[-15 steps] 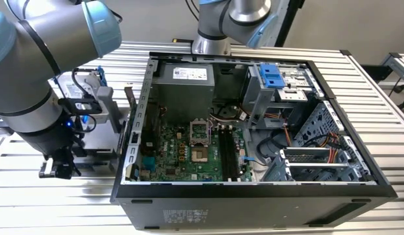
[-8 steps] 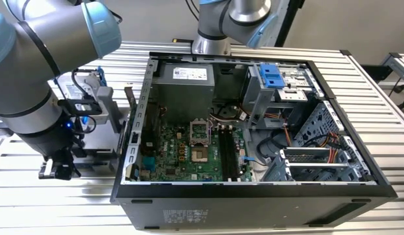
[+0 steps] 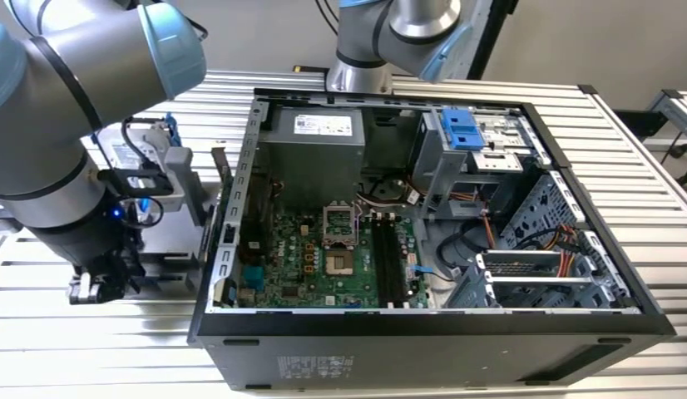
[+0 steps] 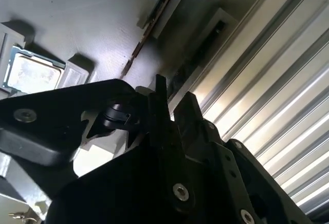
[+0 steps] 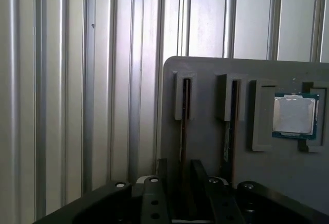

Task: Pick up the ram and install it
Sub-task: 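Pick up the ram and move it above insertion slot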

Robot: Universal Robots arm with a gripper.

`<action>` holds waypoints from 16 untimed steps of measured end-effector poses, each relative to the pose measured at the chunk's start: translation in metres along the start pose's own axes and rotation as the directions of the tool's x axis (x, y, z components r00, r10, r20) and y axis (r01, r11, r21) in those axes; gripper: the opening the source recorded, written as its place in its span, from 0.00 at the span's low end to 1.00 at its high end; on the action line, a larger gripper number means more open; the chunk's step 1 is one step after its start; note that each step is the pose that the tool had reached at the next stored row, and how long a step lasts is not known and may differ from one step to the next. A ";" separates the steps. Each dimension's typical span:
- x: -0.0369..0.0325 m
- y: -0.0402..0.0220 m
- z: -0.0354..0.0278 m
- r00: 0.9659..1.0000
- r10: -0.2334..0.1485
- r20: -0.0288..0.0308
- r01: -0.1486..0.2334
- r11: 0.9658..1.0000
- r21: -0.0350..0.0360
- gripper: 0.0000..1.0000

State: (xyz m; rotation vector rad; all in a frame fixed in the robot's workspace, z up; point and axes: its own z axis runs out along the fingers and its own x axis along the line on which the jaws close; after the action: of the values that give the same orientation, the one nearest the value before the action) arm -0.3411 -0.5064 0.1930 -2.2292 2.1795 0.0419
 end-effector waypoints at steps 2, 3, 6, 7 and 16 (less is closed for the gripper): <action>0.0010 0.0000 0.0000 1.000 0.000 0.000 0.000 1.000 0.000 0.00; 0.0011 0.0000 0.0000 1.000 0.000 0.000 0.000 1.000 0.000 0.00; 0.0014 0.0000 0.0000 1.000 0.000 0.000 0.000 1.000 0.000 0.00; 0.0015 0.0000 0.0000 1.000 0.000 0.000 0.000 1.000 0.000 0.00; 0.0024 0.0000 0.0000 1.000 0.000 0.000 0.000 1.000 0.000 0.00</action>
State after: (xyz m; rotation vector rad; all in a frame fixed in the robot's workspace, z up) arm -0.3411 -0.5088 0.1929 -2.2292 2.1794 0.0419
